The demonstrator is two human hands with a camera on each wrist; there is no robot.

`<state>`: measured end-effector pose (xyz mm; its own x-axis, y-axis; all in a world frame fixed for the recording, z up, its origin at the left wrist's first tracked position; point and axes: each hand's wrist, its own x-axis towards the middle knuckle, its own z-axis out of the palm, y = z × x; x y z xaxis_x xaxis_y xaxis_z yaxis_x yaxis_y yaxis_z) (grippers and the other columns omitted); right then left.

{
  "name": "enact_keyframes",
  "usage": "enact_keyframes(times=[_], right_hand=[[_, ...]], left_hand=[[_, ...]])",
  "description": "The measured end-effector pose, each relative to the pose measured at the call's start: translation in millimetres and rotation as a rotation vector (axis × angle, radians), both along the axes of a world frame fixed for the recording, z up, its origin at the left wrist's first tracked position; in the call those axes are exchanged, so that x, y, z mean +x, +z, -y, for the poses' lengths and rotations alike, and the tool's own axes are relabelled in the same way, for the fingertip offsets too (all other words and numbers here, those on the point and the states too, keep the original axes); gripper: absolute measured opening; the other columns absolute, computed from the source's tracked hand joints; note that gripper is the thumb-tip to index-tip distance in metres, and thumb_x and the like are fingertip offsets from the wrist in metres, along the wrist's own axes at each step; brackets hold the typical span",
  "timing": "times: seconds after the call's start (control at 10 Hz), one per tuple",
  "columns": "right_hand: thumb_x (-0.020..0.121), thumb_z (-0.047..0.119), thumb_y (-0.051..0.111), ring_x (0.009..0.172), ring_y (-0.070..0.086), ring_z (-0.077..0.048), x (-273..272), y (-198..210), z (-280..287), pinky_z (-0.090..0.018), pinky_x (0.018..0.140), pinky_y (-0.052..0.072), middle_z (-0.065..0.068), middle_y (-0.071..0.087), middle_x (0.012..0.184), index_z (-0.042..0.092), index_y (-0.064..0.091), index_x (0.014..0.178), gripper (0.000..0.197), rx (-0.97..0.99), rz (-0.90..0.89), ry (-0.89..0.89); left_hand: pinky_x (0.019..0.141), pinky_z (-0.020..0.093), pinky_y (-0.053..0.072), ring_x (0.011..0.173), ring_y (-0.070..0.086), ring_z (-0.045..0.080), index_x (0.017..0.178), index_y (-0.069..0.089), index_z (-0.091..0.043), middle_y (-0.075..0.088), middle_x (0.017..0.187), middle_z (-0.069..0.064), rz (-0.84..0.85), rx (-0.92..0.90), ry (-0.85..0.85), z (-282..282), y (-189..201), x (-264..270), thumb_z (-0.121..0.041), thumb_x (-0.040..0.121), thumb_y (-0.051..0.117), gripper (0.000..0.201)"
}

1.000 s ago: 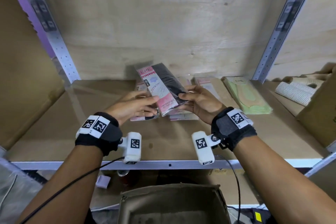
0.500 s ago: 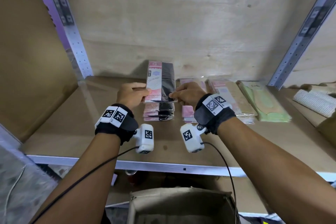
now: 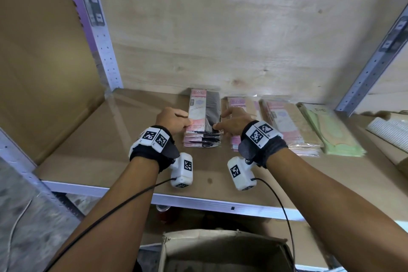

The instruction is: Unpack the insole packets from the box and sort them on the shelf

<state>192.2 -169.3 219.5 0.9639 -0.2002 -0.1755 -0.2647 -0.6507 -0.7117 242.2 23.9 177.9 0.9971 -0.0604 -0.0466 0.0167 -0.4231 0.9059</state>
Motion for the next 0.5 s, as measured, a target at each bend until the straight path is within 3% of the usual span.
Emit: enact_keyframes(times=[0.1,0.2,0.3,0.4,0.5], right_hand=[[0.076,0.025,0.082,0.087,0.068,-0.021,0.2,-0.7,0.6,-0.036,0.084,0.058,-0.004,0.069,0.092,0.016,0.063,0.104,0.035,-0.005,-0.015,-0.002],[0.078,0.024,0.081,0.075,0.064,-0.02,1.0,-1.9,1.6,-0.036,0.081,0.06,-0.004,0.068,0.085,0.02,0.06,0.084,0.022,0.017,-0.023,0.0],[0.077,0.023,0.081,0.074,0.062,-0.02,1.7,-1.4,1.8,-0.041,0.084,0.06,-0.007,0.069,0.085,0.021,0.059,0.078,0.022,0.03,-0.023,0.002],[0.077,0.025,0.08,0.076,0.062,-0.02,1.7,1.0,1.6,-0.046,0.087,0.058,-0.005,0.066,0.08,0.016,0.062,0.083,0.021,0.033,-0.016,0.027],[0.077,0.036,0.078,0.094,0.064,-0.021,2.5,0.9,4.7,-0.045,0.089,0.057,0.001,0.061,0.091,0.02,0.055,0.095,0.033,0.001,0.011,0.022]], left_hand=[[0.099,0.041,0.055,0.104,0.071,0.027,0.113,0.075,-0.007,0.074,0.114,0.011,0.005,0.025,0.006,0.9,0.5,-2.2,-0.01,0.082,0.077,0.031],[0.098,0.04,0.055,0.104,0.071,0.025,0.114,0.075,-0.01,0.075,0.114,0.008,0.023,0.059,0.006,1.6,1.7,-4.5,-0.013,0.082,0.077,0.031],[0.096,0.041,0.056,0.099,0.072,0.026,0.112,0.075,-0.009,0.076,0.11,0.01,0.019,0.056,-0.016,1.5,5.7,-7.2,-0.011,0.085,0.074,0.027],[0.093,0.041,0.058,0.081,0.069,0.024,0.104,0.076,-0.011,0.077,0.102,0.013,0.011,0.026,-0.002,-1.3,12.4,-10.6,-0.013,0.085,0.073,0.019],[0.097,0.041,0.056,0.095,0.07,0.025,0.101,0.077,-0.016,0.077,0.103,0.009,0.054,-0.007,0.122,-7.2,20.9,-12.2,-0.021,0.085,0.074,0.017]])
